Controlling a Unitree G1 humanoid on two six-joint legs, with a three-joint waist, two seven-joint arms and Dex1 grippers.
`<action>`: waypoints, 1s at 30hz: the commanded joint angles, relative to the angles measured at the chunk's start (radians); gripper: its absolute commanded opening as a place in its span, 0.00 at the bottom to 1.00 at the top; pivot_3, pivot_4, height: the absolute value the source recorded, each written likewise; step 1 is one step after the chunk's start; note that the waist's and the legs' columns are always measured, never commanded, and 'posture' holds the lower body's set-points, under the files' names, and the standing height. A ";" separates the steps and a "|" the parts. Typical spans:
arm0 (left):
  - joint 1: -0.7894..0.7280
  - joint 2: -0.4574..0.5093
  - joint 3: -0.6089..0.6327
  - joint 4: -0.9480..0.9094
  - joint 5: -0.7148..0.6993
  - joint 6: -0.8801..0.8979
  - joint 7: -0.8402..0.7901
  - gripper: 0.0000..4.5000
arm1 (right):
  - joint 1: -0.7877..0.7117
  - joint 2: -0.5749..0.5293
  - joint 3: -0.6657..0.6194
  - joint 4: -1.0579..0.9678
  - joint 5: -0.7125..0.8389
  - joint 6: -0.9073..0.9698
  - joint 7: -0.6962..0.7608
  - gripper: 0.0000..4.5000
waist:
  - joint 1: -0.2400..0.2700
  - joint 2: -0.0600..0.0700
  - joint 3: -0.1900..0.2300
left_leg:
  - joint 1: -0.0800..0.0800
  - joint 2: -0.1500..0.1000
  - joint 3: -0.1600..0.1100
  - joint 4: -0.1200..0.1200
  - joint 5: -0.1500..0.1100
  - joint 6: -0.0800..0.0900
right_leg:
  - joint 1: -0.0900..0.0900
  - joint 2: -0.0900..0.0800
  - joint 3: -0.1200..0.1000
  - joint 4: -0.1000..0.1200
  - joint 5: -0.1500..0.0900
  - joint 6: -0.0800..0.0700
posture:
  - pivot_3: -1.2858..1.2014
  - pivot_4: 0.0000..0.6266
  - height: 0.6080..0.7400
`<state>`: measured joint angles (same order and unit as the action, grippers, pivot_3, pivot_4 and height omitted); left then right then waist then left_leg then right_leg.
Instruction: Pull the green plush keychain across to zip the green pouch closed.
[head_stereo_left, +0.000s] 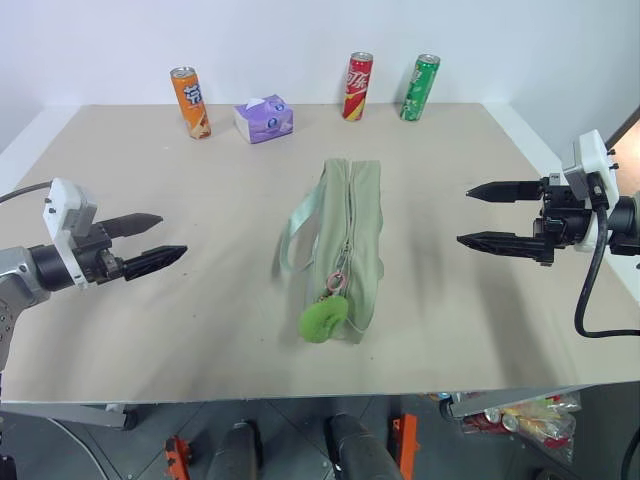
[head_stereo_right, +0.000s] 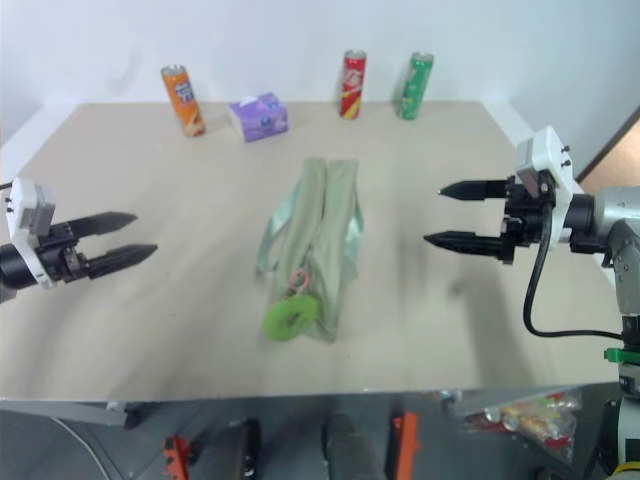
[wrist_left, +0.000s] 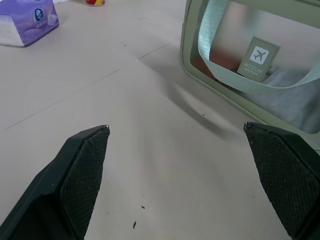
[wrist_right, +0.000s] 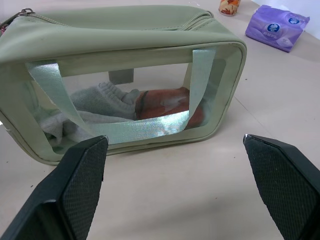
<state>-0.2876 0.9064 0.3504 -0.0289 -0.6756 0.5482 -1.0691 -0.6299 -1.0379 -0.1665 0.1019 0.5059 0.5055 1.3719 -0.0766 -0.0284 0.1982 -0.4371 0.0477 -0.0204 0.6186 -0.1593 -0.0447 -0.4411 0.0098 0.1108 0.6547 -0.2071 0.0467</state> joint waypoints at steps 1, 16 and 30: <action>-0.034 0.010 0.009 -0.013 -0.039 0.026 -0.032 0.99 | -0.003 -0.039 -0.032 -0.042 -0.001 -0.024 0.009 1.00 | 0.000 0.000 0.000 | 0.000 0.000 0.000 0.000 0.000 0.000 | 0.000 0.000 0.000 0.000 0.000 0.000 | 0.52 0.24 1.00; -0.159 -0.008 0.001 -0.048 -0.179 0.161 -0.091 0.99 | -0.596 0.031 0.442 0.246 -0.346 -0.516 0.243 1.00 | -0.016 0.001 0.001 | 0.002 0.000 0.001 0.001 0.000 0.000 | -0.001 0.000 0.000 0.005 0.000 0.000 | 0.52 0.24 1.00; -0.070 -0.066 0.033 -0.192 -0.239 0.168 -0.003 0.99 | -0.912 0.161 0.878 0.481 -0.232 -0.815 0.243 1.00 | -0.020 0.001 0.001 | 0.001 0.000 -0.001 0.001 0.000 -0.001 | -0.002 0.000 0.000 0.010 -0.004 -0.001 | 0.52 0.24 1.00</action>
<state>-0.3588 0.8406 0.3516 -0.1824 -0.8918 0.7216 -1.0760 -1.4884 -0.8735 0.7084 0.5822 0.2439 -0.2759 1.5662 -0.0961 -0.0270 0.1991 -0.4360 0.0478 -0.0207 0.6197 -0.1595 -0.0455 -0.4434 0.0100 0.1107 0.6652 -0.2105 0.0459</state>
